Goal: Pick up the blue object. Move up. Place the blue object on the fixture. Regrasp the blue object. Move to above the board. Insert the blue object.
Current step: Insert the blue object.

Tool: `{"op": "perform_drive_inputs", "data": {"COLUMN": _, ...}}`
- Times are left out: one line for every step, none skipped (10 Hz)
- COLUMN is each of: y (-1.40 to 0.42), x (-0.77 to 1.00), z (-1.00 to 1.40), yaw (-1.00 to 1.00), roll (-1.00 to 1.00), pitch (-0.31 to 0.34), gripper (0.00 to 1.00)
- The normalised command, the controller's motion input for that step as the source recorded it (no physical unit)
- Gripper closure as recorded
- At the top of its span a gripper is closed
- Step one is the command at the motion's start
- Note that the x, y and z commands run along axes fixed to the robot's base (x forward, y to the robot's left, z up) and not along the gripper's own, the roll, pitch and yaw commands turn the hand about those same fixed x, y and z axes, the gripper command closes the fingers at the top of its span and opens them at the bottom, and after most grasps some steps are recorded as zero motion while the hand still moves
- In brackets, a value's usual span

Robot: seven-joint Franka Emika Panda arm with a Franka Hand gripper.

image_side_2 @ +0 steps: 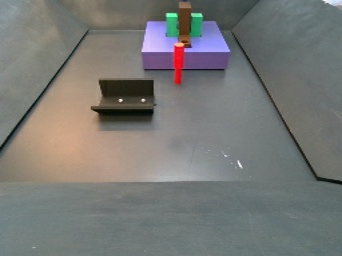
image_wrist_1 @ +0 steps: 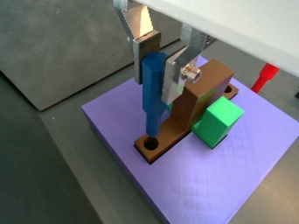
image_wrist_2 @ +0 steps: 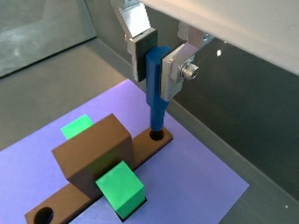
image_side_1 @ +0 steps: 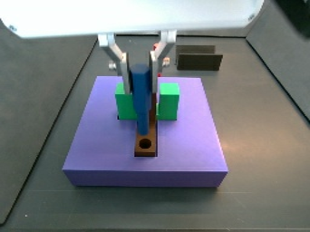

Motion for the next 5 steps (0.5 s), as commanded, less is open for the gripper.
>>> {"op": "perform_drive_inputs", "data": {"y": -0.19, "x": 0.09, "z": -0.26, "yaw": 0.00, "roll": 0.00, "pitch": 0.000, "gripper": 1.00}}
{"op": "perform_drive_inputs", "data": {"y": -0.09, "x": 0.16, "z": -0.28, "yaw": 0.00, "roll": 0.00, "pitch": 0.000, "gripper": 1.00}}
{"op": "perform_drive_inputs", "data": {"y": -0.02, "x": 0.15, "z": -0.29, "yaw": 0.01, "roll": 0.01, "pitch": 0.000, "gripper": 1.00}}
{"op": "perform_drive_inputs", "data": {"y": 0.00, "x": 0.01, "z": -0.27, "yaw": 0.00, "roll": 0.03, "pitch": 0.000, "gripper": 1.00}}
{"op": "perform_drive_inputs", "data": {"y": 0.01, "x": -0.05, "z": -0.17, "yaw": 0.00, "roll": 0.02, "pitch": 0.000, "gripper": 1.00}}
